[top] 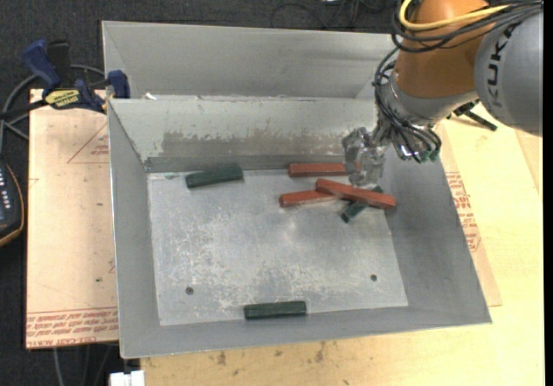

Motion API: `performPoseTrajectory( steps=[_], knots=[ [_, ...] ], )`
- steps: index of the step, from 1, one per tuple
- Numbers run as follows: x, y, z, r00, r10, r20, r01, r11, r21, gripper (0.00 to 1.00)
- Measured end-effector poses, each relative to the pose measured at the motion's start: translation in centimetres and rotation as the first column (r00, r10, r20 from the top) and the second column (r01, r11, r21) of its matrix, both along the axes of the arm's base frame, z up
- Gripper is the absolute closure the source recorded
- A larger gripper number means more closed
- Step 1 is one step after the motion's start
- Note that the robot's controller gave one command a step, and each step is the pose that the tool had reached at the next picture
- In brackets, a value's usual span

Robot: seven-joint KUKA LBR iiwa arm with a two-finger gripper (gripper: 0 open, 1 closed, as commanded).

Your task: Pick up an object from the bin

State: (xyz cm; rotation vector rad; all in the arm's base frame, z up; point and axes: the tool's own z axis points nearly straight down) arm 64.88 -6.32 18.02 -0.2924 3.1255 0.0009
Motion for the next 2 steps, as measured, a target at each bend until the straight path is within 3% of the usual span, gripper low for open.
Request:
performPoseTrajectory(
  steps=[1, 2],
  knots=[
    [-0.14, 0.87, -2.06, 0.992, -0.124, -0.002, 0.124, 0.992, 0.001, 1.00],
    [-0.11, 0.80, -1.99, 0.992, -0.126, 0.000, 0.126, 0.992, 0.001, 0.00]
  ],
)
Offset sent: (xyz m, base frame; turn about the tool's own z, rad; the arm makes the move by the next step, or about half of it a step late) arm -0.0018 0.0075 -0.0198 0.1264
